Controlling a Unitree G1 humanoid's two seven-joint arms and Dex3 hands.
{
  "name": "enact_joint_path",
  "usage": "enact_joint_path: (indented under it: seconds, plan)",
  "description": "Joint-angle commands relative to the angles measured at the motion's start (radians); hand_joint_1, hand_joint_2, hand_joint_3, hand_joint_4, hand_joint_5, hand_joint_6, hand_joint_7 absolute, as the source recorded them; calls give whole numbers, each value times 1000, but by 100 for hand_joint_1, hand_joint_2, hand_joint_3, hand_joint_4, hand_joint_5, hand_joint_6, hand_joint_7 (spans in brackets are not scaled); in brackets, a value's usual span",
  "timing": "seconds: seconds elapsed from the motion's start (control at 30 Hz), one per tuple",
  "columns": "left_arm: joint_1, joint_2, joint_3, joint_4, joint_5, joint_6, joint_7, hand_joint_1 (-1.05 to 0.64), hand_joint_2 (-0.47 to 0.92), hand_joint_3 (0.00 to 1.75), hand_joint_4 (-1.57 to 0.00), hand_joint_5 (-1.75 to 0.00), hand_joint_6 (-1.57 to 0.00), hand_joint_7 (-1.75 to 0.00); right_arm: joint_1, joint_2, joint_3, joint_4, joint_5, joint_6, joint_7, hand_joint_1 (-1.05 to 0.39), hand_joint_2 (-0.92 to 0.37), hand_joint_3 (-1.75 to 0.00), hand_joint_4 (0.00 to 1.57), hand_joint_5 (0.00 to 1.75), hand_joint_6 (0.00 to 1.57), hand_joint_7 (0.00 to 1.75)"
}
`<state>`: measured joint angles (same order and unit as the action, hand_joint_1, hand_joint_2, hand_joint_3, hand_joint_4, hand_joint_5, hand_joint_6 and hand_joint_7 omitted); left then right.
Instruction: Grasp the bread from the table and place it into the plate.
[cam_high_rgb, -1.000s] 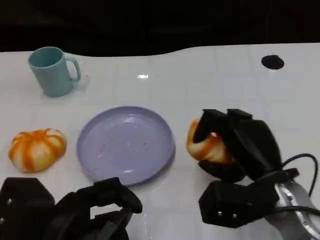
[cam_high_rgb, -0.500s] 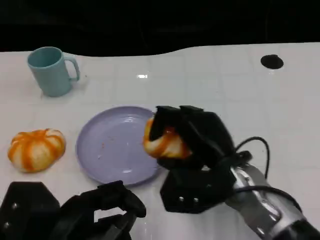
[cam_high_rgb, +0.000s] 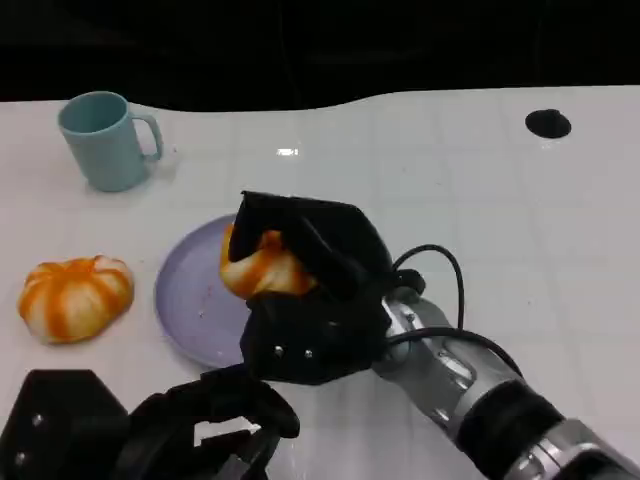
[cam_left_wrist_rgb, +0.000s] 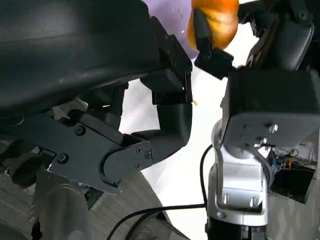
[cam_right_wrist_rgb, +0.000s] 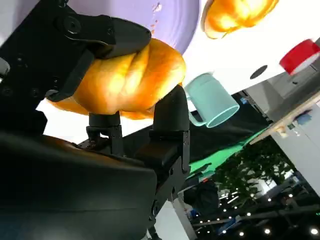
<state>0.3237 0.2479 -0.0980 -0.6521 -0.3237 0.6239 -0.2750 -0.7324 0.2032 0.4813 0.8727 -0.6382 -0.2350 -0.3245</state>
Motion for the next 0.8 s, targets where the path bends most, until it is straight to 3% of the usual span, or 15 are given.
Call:
enact_joint_path:
  seconds: [0.03,0.13,0.23,0.47,0.8]
  plan:
    - [4,5,-1,-17,-3,15,9,-33,77,80,-67,-175,-63,-146,-59,6,7,42,1,54,21,-23,-65,-69,70,143,79,84]
    - [3,2,2,-24,-7,27,12,-33,75,84,-68,-175,-63,-147,-75,-8,40,31,-23,105,88,-34,-84,-34,50,83,69,34]
    - [3,2,3,-27,-7,33,13,-31,74,87,-68,-175,-63,-147,-77,-22,65,10,-35,129,138,-41,-91,-18,34,52,58,12]
    - [-1,3,1,-25,0,32,10,-32,73,89,-68,-175,-63,-147,-48,-76,106,-142,-47,207,356,-64,-92,-27,6,35,31,0]
    - [-7,-3,7,-11,-4,34,9,-33,66,98,-69,-175,-64,-146,74,-150,116,-470,-44,332,554,-72,-92,-32,3,34,27,0]
